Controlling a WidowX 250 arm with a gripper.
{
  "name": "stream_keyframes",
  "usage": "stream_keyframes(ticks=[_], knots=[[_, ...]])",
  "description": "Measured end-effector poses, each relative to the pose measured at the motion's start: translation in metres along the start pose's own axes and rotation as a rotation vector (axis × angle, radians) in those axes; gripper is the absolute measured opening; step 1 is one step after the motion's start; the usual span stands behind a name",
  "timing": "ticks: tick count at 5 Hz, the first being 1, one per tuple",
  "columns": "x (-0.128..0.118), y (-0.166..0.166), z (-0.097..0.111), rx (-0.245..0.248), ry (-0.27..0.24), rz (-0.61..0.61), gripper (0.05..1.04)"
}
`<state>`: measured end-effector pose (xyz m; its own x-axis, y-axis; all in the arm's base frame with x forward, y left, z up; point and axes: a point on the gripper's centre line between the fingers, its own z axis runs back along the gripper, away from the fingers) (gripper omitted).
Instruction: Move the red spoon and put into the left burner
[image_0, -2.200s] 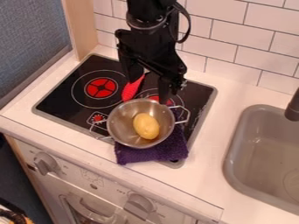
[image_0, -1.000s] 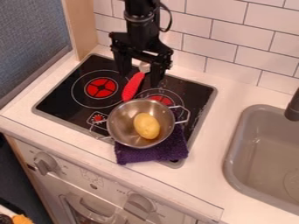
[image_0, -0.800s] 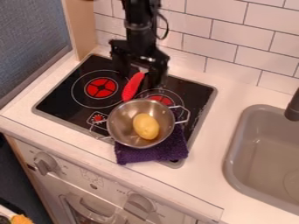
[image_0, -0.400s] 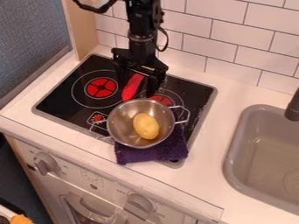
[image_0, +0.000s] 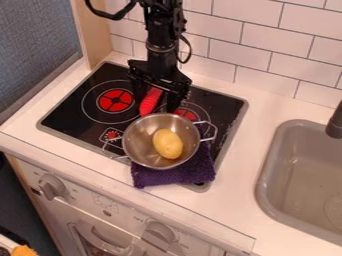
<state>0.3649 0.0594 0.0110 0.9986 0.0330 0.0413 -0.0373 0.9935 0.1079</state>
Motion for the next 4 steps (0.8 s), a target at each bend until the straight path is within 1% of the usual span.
stream_keyframes(ticks=[1, 2, 4], knots=[[-0.0016, 0.0029, -0.0027, 0.021, -0.006, 0.0, 0.651], [-0.0033, 0.0033, -0.0039, 0.025, -0.005, 0.005, 0.428], [-0.0042, 0.0018, -0.0028, 0.017, -0.016, 0.005, 0.419]])
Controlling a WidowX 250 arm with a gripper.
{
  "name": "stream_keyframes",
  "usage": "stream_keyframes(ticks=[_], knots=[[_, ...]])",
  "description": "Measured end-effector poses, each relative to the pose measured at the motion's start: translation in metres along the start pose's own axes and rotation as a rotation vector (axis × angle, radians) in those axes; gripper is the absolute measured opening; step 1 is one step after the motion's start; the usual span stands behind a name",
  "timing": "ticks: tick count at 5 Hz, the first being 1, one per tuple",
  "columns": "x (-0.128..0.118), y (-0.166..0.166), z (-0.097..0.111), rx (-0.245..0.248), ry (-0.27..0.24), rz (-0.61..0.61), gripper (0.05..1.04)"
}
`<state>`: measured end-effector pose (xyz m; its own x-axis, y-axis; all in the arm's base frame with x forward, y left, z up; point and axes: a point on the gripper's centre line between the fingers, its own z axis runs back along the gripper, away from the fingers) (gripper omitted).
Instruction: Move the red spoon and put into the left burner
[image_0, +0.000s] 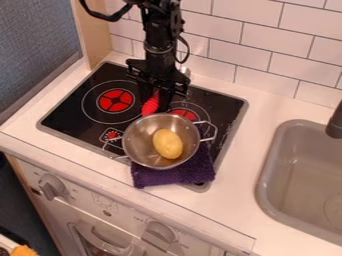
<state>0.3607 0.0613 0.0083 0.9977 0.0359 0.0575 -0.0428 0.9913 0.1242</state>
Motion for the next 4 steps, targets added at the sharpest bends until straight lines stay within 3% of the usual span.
stream_keyframes(ticks=[2, 4], knots=[[-0.016, 0.002, 0.012, -0.017, 0.005, -0.022, 0.419], [-0.034, 0.015, 0.056, -0.05, -0.093, -0.02, 0.419]])
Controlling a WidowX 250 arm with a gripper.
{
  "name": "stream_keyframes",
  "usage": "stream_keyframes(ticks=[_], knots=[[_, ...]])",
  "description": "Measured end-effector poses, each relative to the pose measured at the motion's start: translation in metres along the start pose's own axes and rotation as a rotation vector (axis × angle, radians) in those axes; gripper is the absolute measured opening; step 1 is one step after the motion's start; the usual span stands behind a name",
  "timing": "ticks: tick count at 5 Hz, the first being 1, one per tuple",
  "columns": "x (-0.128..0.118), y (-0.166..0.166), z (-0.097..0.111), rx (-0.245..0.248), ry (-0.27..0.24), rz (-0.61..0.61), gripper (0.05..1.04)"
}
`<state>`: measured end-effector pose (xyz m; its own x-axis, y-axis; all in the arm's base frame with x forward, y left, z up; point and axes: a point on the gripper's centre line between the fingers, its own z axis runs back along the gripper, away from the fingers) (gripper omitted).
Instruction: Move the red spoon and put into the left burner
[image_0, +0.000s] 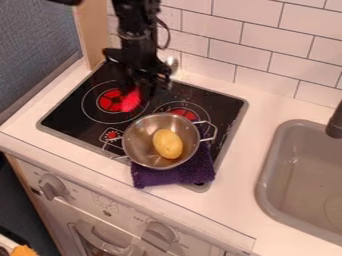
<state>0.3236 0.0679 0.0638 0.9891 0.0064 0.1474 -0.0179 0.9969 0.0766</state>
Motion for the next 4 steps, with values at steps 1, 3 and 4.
stream_keyframes(ticks=[1, 3, 4], knots=[[-0.009, 0.023, 0.022, -0.004, -0.036, 0.008, 0.419], [-0.035, 0.094, 0.027, 0.01, -0.064, -0.023, 0.419], [-0.05, 0.113, -0.002, -0.003, 0.0, -0.016, 0.419]])
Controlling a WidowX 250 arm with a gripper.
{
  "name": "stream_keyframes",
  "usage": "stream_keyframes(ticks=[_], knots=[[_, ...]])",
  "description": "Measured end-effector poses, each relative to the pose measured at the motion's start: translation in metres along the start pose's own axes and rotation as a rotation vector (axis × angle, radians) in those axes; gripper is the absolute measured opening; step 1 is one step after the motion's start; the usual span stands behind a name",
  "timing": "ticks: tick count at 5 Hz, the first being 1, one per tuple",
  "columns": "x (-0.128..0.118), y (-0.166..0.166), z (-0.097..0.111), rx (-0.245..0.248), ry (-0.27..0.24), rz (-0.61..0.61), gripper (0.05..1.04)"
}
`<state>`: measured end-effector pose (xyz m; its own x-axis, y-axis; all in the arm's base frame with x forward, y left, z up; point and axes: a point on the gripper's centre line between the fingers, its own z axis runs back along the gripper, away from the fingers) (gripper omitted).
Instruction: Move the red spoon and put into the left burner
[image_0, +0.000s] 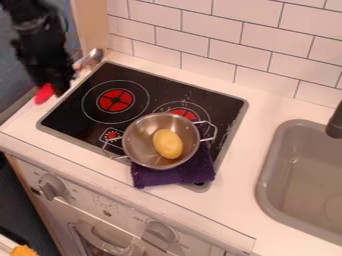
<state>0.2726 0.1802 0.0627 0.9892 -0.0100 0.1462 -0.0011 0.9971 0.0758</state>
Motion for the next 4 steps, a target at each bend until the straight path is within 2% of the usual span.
stream_keyframes(ticks=[1, 3, 4], knots=[[-0.006, 0.007, -0.019, 0.004, 0.038, 0.015, 0.419], [0.0, -0.014, -0.044, 0.022, 0.097, -0.045, 0.419], [0.001, -0.017, -0.051, 0.027, 0.111, -0.039, 0.509]])
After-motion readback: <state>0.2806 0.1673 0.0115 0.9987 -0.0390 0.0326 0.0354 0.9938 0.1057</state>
